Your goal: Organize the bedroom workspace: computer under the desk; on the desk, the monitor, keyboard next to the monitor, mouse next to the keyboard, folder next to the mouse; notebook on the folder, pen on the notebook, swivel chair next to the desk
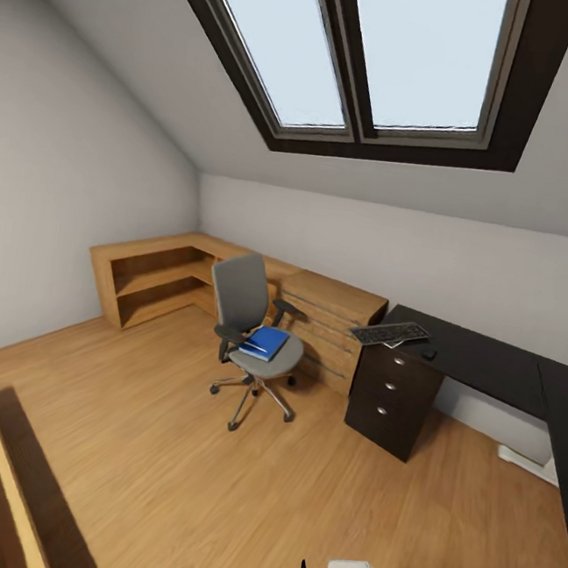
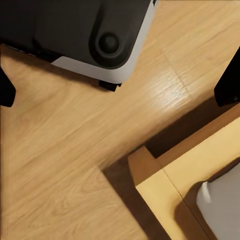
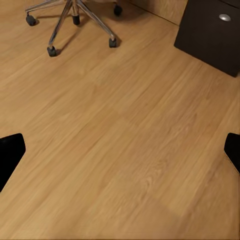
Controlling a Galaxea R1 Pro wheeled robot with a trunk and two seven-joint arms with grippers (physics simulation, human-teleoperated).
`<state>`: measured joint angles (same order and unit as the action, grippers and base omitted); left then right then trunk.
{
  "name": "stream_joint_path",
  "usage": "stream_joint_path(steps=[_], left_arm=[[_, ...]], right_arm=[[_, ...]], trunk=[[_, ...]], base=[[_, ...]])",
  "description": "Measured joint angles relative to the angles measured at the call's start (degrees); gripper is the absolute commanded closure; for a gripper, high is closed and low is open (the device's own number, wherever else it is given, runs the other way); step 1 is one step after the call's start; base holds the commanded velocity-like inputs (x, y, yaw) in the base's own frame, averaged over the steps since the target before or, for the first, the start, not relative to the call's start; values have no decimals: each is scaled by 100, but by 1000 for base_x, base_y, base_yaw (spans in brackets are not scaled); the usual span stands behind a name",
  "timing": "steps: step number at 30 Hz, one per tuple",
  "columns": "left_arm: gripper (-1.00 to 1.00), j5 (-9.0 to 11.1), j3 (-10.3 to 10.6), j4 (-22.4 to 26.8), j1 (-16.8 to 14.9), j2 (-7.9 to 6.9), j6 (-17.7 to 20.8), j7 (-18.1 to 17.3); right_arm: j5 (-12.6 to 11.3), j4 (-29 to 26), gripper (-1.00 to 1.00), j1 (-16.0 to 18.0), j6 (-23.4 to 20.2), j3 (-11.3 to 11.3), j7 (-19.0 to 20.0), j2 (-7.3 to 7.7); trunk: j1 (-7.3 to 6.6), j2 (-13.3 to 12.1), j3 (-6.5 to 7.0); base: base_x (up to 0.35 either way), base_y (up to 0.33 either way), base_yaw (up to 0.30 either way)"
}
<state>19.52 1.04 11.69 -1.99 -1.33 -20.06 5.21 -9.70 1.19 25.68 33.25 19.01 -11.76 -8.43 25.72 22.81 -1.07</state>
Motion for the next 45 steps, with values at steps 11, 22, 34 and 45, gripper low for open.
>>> stream_joint_path(steps=[11, 22, 34, 45], left_arm=[[-100, 4, 0, -1, 0, -10, 0, 1], [-100, 8, -9, 1, 0, -16, -2, 2], [-100, 7, -11, 0, 0, -16, -1, 2], [-100, 10, -18, -1, 0, -19, -1, 3]], right_arm=[[9, 0, -100, 0, -1, 0, 0, 29], [11, 0, -100, -6, -1, -1, 2, 29], [25, -7, -100, -17, 0, -1, 3, 84], [26, -2, -100, -18, -1, -1, 11, 91]], trunk=[[1, -1, 0], [1, 0, 0], [0, 0, 0], [0, 0, 0]], base=[[252, -213, 1], [88, -21, 0], [315, 0, 0], [327, 0, 0]])
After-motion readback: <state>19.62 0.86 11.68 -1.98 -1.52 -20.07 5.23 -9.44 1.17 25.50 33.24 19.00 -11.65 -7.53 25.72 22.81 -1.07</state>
